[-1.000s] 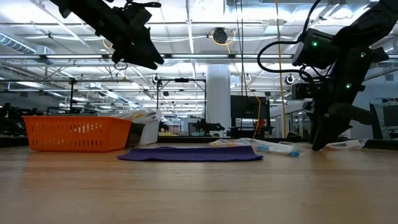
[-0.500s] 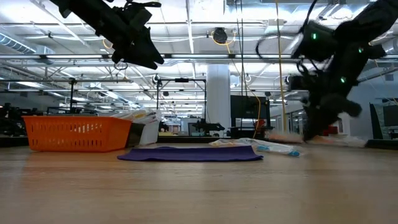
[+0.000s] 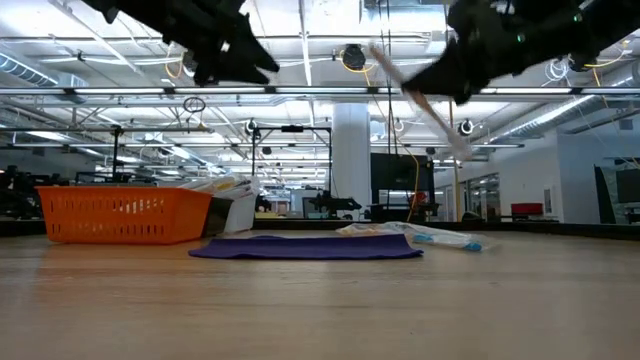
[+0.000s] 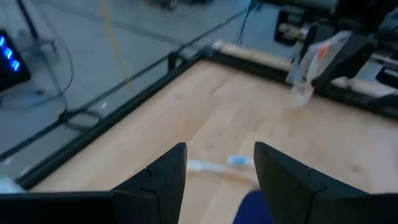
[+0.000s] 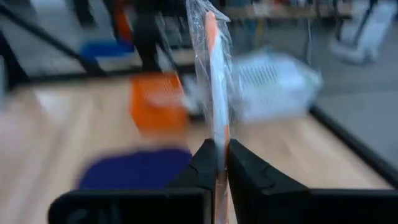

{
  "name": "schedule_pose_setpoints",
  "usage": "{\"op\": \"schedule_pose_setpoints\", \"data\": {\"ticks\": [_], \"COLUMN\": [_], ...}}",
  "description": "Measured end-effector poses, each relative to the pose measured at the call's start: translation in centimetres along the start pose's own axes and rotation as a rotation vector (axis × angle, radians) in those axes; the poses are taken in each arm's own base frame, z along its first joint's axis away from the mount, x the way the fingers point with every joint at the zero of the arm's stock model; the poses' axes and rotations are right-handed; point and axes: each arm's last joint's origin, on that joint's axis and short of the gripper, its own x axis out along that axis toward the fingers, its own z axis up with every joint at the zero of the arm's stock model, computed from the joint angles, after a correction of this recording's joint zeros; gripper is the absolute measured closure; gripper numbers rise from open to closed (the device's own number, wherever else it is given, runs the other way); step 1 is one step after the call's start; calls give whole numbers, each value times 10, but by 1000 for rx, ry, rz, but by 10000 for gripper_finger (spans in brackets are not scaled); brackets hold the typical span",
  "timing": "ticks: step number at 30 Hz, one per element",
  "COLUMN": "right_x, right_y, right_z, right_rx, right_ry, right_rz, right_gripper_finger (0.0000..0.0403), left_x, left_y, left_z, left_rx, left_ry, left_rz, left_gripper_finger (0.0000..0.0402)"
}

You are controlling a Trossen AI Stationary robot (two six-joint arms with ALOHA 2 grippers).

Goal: Pick & Place Toothbrushes
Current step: Put the orange toothbrush into the orange bin

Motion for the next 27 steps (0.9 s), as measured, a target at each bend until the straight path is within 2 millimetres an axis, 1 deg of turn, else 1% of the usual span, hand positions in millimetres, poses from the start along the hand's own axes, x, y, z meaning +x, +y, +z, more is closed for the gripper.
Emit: {"op": "schedule_pose_setpoints", "data": {"ticks": [5,7,10,13,17,21,24,27], "right_x": [-3,-5,-7,-8,-8,-4,1,7], "right_y": [9,13,16,19,23,25,26,27], "right_z": [24,30,37,41,43,41,39,37], "right_rx": [30,26,30,45,53,65,68,72], "right_ry": [-259,-324,-405,-458,-496,-506,-506,-523], "right_rz": [98,115,132,148,159,167,165,166], "right_gripper_finger": [390,390,390,390,390,390,390,390], "left_x": [6,12,24,35,52,65,74,78], "left_y": [-15,-22,-34,-46,-56,-60,-62,-63], "left_z": [7,9,7,5,-5,-15,-25,-29], "left_rx": [23,31,60,87,117,110,105,86], "left_ry": [-124,-188,-257,-359,-455,-514,-524,-550], "left_rz": [-62,-96,-191,-287,-323,-325,-326,-337], "left_gripper_finger": [215,215,215,215,215,215,215,215]}}
